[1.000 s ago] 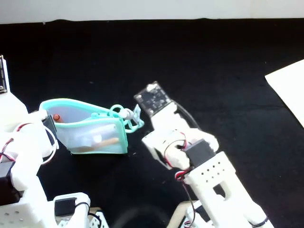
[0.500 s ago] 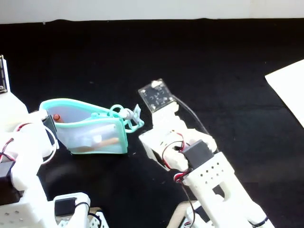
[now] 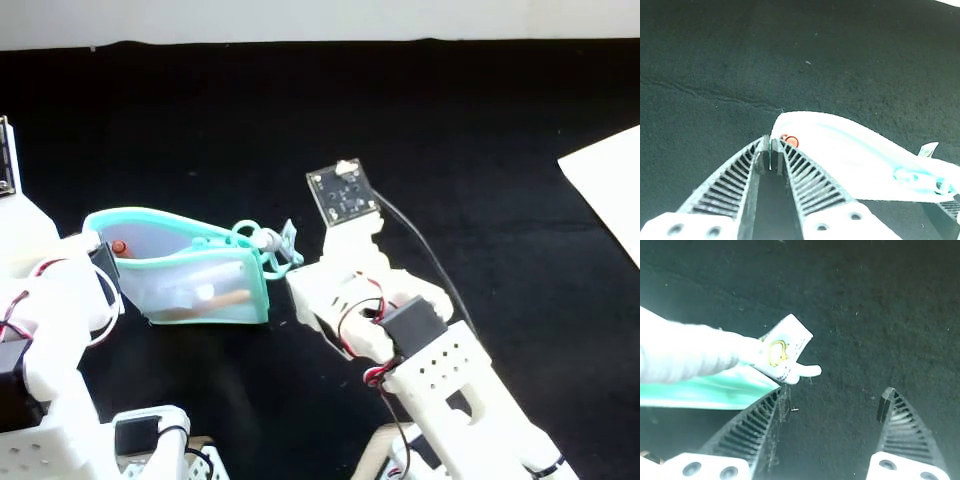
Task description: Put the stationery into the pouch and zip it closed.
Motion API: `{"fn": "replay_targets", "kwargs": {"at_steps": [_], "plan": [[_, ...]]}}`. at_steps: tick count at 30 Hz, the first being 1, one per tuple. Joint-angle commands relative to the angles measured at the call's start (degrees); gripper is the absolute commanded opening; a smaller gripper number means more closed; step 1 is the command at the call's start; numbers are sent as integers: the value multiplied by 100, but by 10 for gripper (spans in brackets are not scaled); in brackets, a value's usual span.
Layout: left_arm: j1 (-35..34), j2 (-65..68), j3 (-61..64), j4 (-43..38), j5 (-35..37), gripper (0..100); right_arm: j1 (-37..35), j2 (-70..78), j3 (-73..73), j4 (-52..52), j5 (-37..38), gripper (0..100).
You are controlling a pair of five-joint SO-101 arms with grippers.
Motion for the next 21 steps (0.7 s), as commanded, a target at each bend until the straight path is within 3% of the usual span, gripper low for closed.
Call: {"fn": "replay_targets", "kwargs": {"at_steps": [1, 9, 21], "plan": [[127, 92, 374, 193, 18, 7, -66, -75, -22, -391, -70, 282], [127, 92, 374, 193, 18, 7, -75, -66, 1121, -1895, -44, 282], [127, 92, 374, 193, 35, 7, -251, -75, 971, -2105, -70, 282]]}}
